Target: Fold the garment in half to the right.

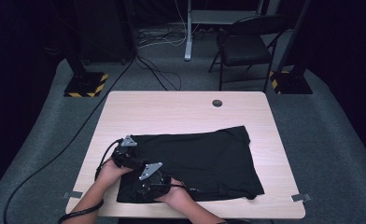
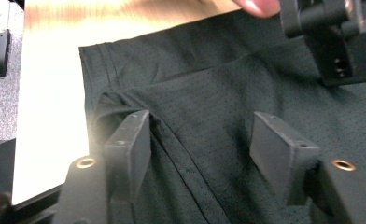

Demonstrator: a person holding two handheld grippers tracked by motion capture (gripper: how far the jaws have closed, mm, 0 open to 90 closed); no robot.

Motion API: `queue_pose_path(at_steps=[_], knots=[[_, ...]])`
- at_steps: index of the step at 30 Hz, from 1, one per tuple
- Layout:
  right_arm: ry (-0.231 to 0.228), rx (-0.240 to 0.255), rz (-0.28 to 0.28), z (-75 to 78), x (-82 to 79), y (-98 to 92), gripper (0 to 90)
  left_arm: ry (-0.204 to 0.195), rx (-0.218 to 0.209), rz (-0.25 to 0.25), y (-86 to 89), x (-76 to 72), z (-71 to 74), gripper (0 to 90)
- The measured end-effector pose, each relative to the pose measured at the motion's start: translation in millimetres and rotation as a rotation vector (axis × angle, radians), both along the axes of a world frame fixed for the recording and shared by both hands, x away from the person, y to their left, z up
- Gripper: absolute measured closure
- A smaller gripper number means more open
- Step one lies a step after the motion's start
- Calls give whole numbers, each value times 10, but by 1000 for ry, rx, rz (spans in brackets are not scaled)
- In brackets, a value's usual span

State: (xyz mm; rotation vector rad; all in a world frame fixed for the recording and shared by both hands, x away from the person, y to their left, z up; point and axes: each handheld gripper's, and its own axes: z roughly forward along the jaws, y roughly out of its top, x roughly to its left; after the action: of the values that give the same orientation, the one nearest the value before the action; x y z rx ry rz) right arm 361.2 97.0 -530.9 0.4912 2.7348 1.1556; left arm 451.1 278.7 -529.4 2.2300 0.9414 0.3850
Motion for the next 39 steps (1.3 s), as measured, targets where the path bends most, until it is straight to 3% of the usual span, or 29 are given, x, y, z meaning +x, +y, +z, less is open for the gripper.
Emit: queue_pose_path(at_steps=[10, 13, 20, 26, 34, 39], knots=[[1, 57, 58, 132, -118, 207, 430, -1, -2, 2, -2, 0, -3, 99], [21, 63, 83, 126, -130, 298, 470, -2, -3, 2, -3, 0, -3, 99], [25, 48, 138, 80, -160, 493, 523, -2, -5, -1, 2, 0, -5, 99], [36, 38, 145, 33, -181, 579, 541, -3, -5, -1, 3, 0, -5, 99], [47, 62, 173, 21, -252, 671, 575, -5, -7, -1, 3, 1, -8, 98], [57, 45, 184, -21, -277, 714, 607, -5, -8, -1, 3, 1, -8, 97]])
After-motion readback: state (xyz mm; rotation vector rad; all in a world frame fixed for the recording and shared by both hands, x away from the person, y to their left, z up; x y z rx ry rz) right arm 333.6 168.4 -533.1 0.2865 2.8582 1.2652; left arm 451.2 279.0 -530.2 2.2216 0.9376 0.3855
